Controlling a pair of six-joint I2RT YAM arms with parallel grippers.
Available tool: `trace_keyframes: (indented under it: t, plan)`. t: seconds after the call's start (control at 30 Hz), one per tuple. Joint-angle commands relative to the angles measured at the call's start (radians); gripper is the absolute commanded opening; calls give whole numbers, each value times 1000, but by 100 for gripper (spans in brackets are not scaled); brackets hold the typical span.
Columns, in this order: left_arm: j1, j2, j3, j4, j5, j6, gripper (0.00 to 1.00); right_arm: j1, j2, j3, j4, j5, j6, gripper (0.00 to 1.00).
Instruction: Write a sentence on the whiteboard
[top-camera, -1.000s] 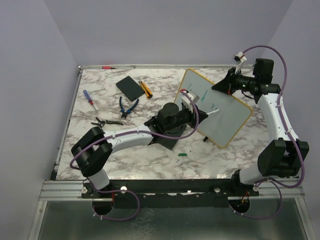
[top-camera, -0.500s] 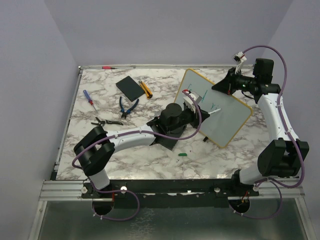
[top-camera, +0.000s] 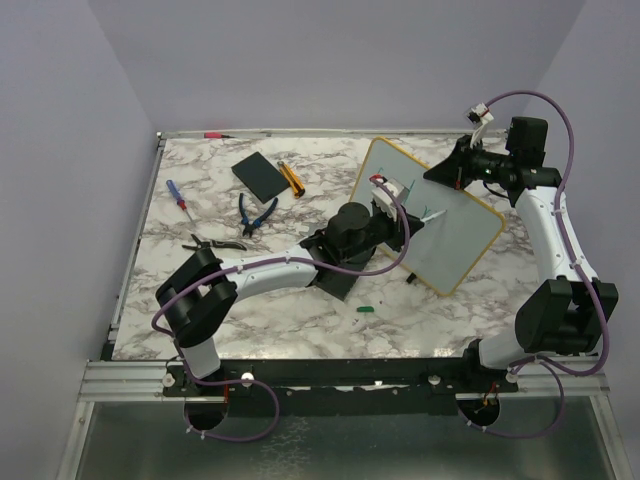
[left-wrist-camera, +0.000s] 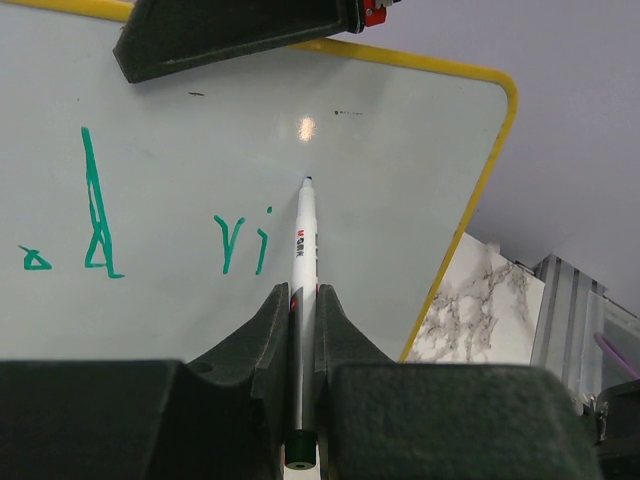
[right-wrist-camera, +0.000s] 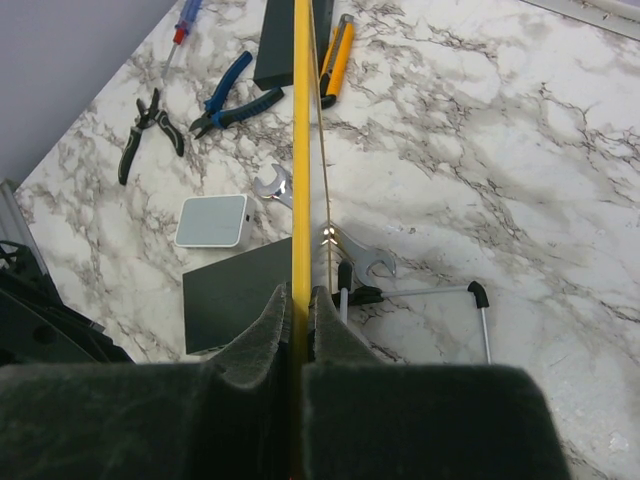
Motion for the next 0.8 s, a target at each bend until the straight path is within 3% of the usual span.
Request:
trace_keyframes:
  t: [0.0,0.77]
  plan:
    - [-6,21,20,-10,-32,13,0,13,-11,-26,-93,-34,-4,1]
    - [-6,-15,-106,-12,-44,7,0,13,-10,-25,-95,-32,-4,1]
